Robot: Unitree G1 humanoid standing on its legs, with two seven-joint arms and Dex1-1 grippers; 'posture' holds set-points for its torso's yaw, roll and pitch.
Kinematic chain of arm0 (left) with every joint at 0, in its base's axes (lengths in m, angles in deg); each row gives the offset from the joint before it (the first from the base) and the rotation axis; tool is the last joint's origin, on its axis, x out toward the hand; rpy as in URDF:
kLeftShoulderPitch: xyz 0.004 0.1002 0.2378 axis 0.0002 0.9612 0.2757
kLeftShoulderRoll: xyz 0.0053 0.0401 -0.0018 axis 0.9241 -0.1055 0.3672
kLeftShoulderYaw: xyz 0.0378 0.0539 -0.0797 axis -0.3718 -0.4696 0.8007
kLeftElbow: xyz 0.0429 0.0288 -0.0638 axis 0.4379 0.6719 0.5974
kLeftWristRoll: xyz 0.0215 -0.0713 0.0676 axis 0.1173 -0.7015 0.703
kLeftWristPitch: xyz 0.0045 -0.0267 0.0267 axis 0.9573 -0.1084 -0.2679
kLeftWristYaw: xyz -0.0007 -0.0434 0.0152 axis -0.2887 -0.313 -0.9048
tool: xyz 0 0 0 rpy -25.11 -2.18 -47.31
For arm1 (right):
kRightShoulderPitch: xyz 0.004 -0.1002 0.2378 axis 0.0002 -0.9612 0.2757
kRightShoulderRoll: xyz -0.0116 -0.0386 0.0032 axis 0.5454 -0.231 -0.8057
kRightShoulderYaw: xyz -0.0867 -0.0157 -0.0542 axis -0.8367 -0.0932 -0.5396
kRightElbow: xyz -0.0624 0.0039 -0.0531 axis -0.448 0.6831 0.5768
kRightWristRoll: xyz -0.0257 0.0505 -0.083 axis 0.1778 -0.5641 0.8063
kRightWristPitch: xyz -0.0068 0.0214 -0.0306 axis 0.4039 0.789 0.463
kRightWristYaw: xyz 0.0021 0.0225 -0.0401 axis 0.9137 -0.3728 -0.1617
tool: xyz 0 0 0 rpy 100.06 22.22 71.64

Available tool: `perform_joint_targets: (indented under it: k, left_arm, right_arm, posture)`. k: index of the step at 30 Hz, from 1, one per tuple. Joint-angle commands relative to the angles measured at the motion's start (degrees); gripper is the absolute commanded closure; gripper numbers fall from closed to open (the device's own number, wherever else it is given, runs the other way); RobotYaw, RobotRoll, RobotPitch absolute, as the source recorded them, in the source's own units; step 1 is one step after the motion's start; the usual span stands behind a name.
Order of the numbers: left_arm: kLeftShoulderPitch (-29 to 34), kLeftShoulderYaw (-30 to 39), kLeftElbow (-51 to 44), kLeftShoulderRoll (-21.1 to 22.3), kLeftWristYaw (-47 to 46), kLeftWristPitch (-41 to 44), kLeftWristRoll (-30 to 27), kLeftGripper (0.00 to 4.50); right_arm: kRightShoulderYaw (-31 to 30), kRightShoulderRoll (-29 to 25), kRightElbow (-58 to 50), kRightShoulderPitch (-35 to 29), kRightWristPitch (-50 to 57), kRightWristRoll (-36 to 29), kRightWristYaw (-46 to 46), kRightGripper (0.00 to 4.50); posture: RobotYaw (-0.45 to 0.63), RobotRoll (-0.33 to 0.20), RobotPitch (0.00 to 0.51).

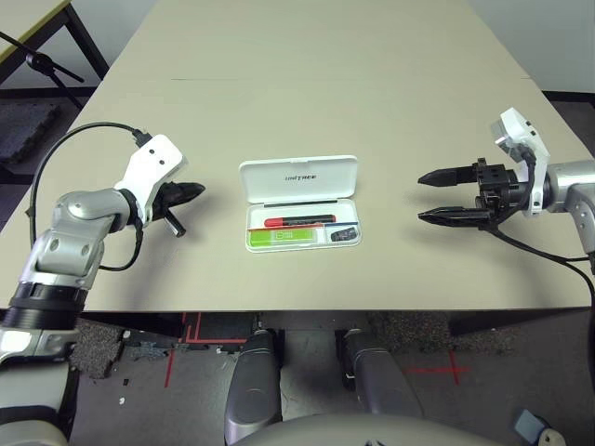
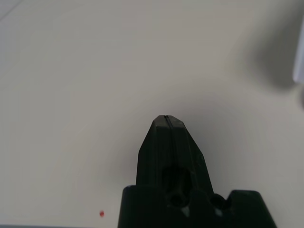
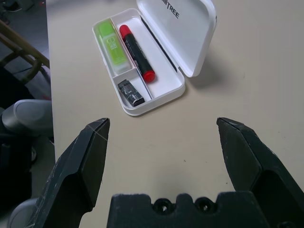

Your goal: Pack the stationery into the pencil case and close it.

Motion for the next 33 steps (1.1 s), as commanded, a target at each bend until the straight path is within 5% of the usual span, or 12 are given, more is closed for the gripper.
perform_joint_targets:
  k: [1, 12, 24, 33]
  left_arm:
    - [-2.22, -0.26, 3.36, -2.74, -1.76, -1.23, 0.88, 4.49]
    - [-2.49, 0.36, -1.73, -9.57, 1.96, 0.64, -4.15, 4.49]
    - [3.76, 0.49, -15.64, -8.08, 11.91, 5.13, -14.05, 4.49]
    - [6.88, -5.86, -20.55, -7.96, 13.02, 6.97, -11.37, 4.49]
  right_arm:
    - [0.33, -0.36, -0.94, -0.66, 0.49, -0.44, -0.16, 0.0]
    - [-0.04, -0.47, -1.76, -1.23, 0.62, -0.09, -0.56, 0.0]
    - [-0.98, -0.22, -1.11, -1.37, -0.22, 1.12, -0.98, 0.0]
    - [-1.93, 0.47, -0.6, -1.3, -1.13, 2.14, -1.11, 0.0]
  posture:
    - [0.03, 0.0, 0.168]
    - [0.01, 0.0, 0.174]
    - [0.02, 0.0, 0.181]
    - [0.02, 0.0, 0.184]
